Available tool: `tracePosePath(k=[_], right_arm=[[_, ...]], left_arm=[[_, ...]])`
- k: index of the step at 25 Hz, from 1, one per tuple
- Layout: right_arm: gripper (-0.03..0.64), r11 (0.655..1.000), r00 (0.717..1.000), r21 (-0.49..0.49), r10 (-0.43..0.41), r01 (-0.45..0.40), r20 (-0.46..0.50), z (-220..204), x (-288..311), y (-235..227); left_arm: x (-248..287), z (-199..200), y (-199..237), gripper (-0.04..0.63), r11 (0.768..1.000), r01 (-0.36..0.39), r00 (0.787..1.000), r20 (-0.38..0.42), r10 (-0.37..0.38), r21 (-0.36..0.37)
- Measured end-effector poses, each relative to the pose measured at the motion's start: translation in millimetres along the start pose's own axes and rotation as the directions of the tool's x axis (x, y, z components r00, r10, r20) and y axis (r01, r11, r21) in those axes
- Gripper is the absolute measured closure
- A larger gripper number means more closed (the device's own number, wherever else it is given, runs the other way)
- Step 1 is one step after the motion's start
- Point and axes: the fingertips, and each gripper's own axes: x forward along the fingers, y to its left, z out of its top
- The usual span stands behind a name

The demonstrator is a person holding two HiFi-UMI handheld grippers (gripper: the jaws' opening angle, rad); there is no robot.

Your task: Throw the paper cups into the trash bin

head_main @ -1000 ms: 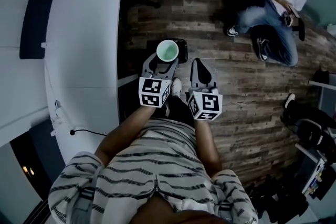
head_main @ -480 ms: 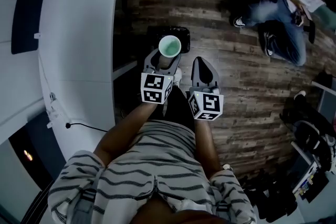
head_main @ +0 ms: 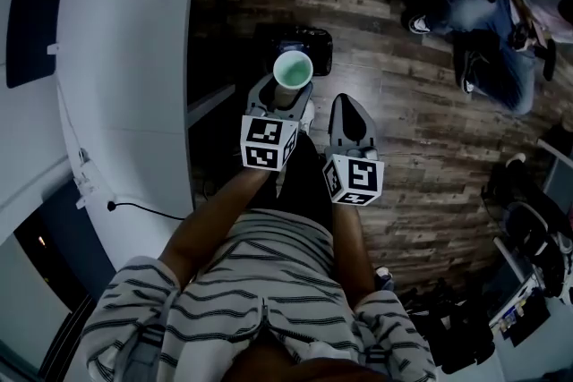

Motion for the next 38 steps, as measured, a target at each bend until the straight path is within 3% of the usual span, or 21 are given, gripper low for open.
tracePosePath(k=[14, 27, 38], right_arm=[[0.606, 0.999, 0.994, 0.033, -0.007, 0.011, -0.105, -56.2, 21.2, -20.1], [0.606, 0.995, 0.985, 0.097, -0.007, 0.024, -0.17, -97.3, 37.5, -30.0], [0.606, 0.995, 0.976, 0.095, 0.005, 0.016, -0.216, -130.3, 42.3, -33.0]], left_arm=[[55.2, -55.2, 20.5, 0.322, 0.998, -0.016, 0.994, -0.106, 0.009, -0.061], [100.7, -122.5, 44.3, 0.322, 0.989, -0.053, 0.978, -0.209, 0.023, -0.139], [135.0, -166.3, 53.5, 0.322, 0.978, -0.087, 0.963, -0.266, 0.034, -0.191]])
